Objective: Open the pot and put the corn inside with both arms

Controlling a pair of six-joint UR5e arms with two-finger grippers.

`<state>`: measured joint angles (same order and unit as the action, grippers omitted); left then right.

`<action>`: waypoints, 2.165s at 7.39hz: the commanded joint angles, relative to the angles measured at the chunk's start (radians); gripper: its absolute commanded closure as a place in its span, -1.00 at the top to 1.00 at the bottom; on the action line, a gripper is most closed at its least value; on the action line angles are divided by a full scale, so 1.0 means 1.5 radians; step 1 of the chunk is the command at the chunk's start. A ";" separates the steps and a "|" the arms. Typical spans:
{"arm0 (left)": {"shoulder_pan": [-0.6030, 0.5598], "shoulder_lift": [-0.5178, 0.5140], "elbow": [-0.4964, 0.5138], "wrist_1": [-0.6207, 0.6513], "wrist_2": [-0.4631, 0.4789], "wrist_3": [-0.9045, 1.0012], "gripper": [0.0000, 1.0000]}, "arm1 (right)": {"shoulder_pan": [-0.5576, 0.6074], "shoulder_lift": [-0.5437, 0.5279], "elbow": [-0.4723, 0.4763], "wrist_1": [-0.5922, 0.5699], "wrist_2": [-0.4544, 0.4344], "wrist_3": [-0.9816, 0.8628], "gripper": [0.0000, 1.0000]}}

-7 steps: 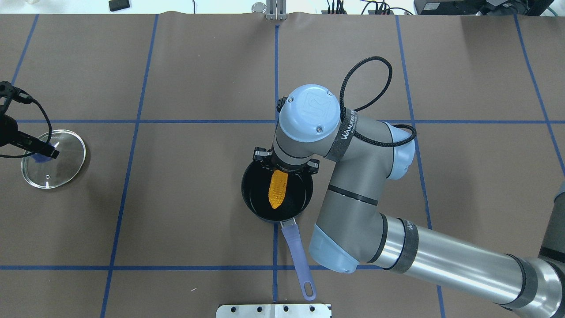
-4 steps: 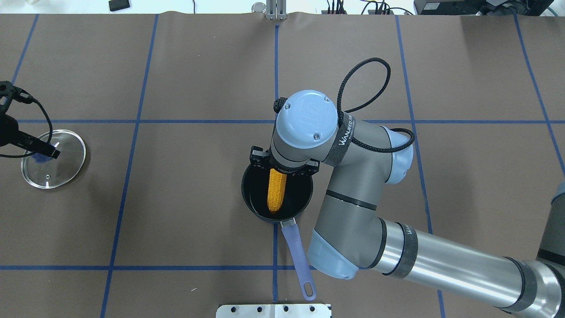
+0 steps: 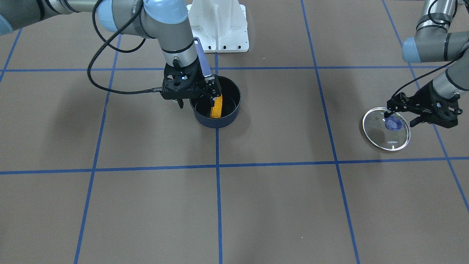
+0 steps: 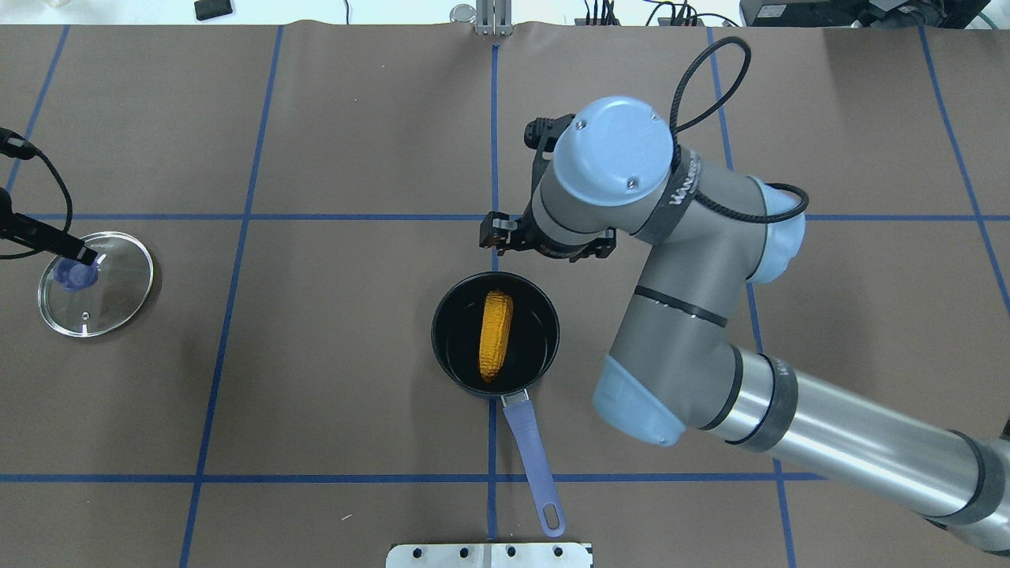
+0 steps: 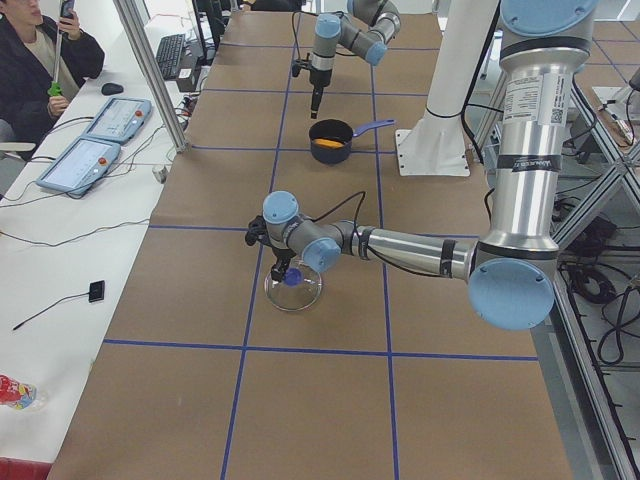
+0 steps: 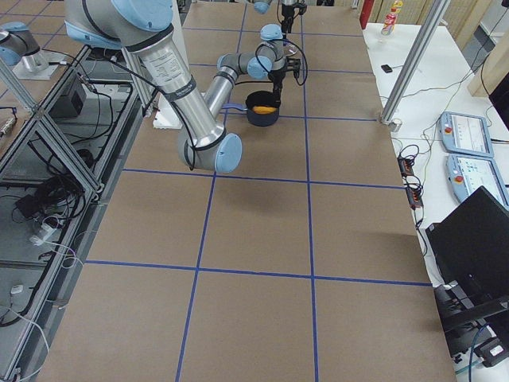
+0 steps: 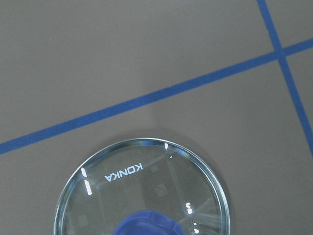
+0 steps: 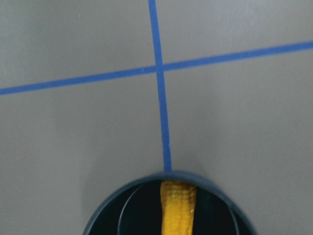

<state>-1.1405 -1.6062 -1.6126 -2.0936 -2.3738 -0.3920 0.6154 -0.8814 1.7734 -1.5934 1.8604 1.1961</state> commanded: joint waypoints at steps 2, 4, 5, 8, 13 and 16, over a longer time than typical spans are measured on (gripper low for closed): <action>-0.084 -0.001 0.001 0.006 -0.071 0.043 0.95 | 0.188 -0.097 -0.003 0.002 0.118 -0.291 1.00; -0.125 -0.010 0.003 0.106 -0.075 0.160 0.95 | 0.305 -0.156 -0.034 0.002 0.179 -0.461 1.00; -0.171 -0.030 -0.001 0.190 -0.076 0.242 0.95 | 0.352 -0.182 -0.047 0.002 0.211 -0.523 1.00; -0.247 -0.102 0.032 0.343 -0.071 0.414 0.95 | 0.466 -0.261 -0.087 0.002 0.298 -0.706 1.00; -0.305 -0.121 0.094 0.348 -0.068 0.445 0.95 | 0.569 -0.299 -0.130 0.002 0.342 -0.771 1.00; -0.317 -0.121 0.097 0.347 -0.069 0.445 0.95 | 0.573 -0.303 -0.130 0.003 0.324 -0.767 1.00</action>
<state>-1.6080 -1.7871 -1.4679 -1.5723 -2.4769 0.2761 1.4727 -1.3338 1.5786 -1.5897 2.3628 0.0504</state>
